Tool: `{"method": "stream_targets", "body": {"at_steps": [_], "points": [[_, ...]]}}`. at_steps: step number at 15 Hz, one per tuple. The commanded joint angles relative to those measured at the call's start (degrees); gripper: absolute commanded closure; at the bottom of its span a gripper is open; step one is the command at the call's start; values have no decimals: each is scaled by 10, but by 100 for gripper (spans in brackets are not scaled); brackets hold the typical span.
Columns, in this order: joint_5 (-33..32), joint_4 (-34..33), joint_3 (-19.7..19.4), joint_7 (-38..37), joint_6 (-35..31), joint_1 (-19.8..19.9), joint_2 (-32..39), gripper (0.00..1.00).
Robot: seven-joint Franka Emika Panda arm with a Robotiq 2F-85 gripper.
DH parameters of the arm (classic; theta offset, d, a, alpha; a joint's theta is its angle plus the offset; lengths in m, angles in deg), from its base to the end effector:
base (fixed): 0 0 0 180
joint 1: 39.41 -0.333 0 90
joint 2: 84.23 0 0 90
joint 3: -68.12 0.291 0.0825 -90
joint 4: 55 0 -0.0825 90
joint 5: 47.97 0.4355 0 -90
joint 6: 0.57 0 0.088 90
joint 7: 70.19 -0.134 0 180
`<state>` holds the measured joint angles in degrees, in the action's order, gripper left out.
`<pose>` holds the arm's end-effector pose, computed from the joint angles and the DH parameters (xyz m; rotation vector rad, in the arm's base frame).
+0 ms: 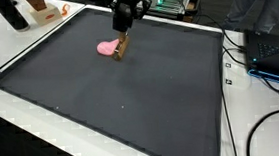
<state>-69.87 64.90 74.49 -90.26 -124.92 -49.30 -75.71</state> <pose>0.5805 0.1460 0.2663 2.8348 0.2288 0.0381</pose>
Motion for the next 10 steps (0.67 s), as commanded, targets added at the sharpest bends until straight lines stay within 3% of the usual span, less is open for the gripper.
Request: {"method": "stream_targets", "body": {"at_steps": [1,10], "points": [[32,14,-10,21,-17,15,-31,76],[72,30,-30,121,-22,54,-107,76]]}}
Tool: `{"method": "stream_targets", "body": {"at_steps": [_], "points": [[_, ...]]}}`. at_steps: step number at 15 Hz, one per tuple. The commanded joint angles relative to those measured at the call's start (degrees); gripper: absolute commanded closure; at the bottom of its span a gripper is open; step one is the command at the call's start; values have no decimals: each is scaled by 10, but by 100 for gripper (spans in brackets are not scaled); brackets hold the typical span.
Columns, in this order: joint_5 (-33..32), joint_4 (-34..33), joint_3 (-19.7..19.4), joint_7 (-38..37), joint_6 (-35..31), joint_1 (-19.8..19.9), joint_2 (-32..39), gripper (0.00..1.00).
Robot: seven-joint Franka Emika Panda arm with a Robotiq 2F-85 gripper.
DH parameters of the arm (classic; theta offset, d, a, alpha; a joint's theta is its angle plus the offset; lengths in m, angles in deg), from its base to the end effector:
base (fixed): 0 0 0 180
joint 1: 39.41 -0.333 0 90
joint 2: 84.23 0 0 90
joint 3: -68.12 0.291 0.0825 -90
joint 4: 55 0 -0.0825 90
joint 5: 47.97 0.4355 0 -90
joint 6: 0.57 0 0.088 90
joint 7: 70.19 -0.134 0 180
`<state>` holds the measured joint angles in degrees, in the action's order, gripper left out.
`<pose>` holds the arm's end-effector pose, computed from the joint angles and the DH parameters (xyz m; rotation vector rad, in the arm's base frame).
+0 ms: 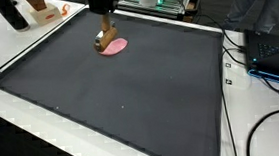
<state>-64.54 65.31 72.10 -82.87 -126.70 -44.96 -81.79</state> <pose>0.5971 0.0839 0.3274 2.9138 0.1593 0.1511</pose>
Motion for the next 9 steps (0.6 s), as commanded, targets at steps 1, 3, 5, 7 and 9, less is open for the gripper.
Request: {"method": "stream_targets", "body": {"at_steps": [1,3,5,7,9], "points": [[24,27,-8,69,2,15,-56,76],[31,28,-11,114,15,21,-73,76],[40,32,-14,163,26,24,-91,76],[44,39,-17,220,41,25,-114,76],[40,40,-19,278,68,24,-136,76]]}}
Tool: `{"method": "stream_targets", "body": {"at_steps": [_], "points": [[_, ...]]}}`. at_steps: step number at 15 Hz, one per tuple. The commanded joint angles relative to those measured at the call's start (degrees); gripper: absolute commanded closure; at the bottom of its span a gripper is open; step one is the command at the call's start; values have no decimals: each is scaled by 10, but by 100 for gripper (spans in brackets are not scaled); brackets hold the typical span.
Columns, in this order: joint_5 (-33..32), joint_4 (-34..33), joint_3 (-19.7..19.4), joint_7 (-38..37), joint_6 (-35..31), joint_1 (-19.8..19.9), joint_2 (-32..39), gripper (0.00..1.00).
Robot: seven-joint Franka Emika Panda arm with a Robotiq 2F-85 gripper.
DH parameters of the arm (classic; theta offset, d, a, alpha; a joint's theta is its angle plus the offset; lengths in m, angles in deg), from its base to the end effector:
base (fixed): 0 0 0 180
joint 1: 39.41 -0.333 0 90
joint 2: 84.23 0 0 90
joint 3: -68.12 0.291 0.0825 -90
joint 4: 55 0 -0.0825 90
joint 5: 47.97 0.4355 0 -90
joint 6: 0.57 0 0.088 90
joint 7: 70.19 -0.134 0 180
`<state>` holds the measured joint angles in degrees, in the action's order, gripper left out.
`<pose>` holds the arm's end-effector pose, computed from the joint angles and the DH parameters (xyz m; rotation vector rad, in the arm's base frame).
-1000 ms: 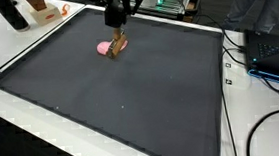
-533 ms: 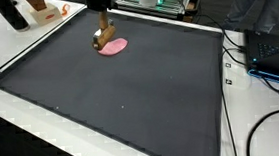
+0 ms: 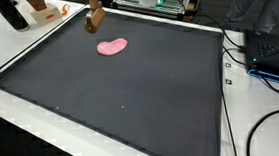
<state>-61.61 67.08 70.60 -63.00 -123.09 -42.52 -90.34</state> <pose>0.5810 0.0414 0.3932 2.8812 0.4946 0.1621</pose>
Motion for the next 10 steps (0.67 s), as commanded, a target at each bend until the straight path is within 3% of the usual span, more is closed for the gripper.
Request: {"method": "stream_targets", "body": {"at_steps": [1,10], "points": [[0,0,1,27,13,1,-10,51],[0,12,-1,65,30,0,-35,51]]}}
